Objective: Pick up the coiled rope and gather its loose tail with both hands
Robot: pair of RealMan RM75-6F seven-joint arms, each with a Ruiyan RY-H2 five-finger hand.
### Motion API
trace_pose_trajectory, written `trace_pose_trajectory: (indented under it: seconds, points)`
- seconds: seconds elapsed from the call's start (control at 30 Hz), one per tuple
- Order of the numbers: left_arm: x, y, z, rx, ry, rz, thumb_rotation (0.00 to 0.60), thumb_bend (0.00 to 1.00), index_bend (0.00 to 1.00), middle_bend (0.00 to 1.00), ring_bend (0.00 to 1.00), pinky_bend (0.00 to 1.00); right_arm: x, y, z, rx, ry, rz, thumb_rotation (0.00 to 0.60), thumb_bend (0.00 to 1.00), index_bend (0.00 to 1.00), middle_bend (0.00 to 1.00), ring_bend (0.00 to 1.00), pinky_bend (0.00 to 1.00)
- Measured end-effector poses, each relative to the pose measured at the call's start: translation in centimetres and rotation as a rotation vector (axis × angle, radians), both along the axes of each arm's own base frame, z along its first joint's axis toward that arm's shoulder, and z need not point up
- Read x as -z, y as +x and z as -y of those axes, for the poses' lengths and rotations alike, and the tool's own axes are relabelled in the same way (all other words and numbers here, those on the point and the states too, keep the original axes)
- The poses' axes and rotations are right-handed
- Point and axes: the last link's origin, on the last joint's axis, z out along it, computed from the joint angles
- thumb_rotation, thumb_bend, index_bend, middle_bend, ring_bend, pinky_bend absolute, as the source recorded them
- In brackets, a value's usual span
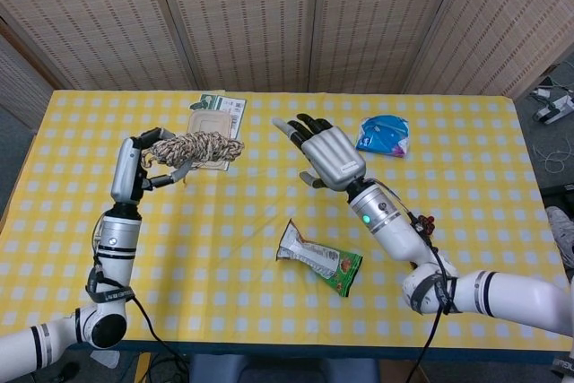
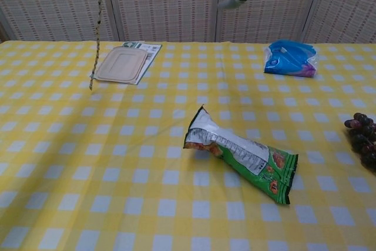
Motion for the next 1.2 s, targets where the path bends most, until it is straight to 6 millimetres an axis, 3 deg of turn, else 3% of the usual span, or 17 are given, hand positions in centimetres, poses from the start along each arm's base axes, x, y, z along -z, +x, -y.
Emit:
trace_pose_trajectory:
  seconds: [0.23,0.5,0.93,1.2]
  points:
    - [-0.3,-0.4,-0.1,-0.02,-0.002,0.046,0.572,0.26,0.74,0.72,0.51,0.31,-3.9,-4.4,-1.7,0.063,-0.087,-0.065,0.6,0.22,0.06,0.16,0.1,0.23]
    - [-0.8,-1.2,-0.1,-0.039,0.014,0.073,0.573,0.26,0.74,0.72,0.51,0.31,-7.2,-10.8,-5.6,0.163,-0.188,-0.091,0.6,0.29,0.06,0.18,0.1,0.23]
    - [-1.3,-1.8,0.2,-0.04,0.029,0.112,0.574,0.26,0.74,0.72,0.51,0.31,-10.6,-20.3,-14.2,0.309,-0.339,-0.068,0.6,0.32,0.06,0.19,0.1,0.23]
    - [-1.4,-2.1,0.5,-0.04,0.031,0.107,0.575,0.26,0.74,0.72,0.51,0.31,-10.5,-24.0,-18.5,0.382,-0.355,-0.058,0.6,0.32,0.06,0.2,0.1,0.23]
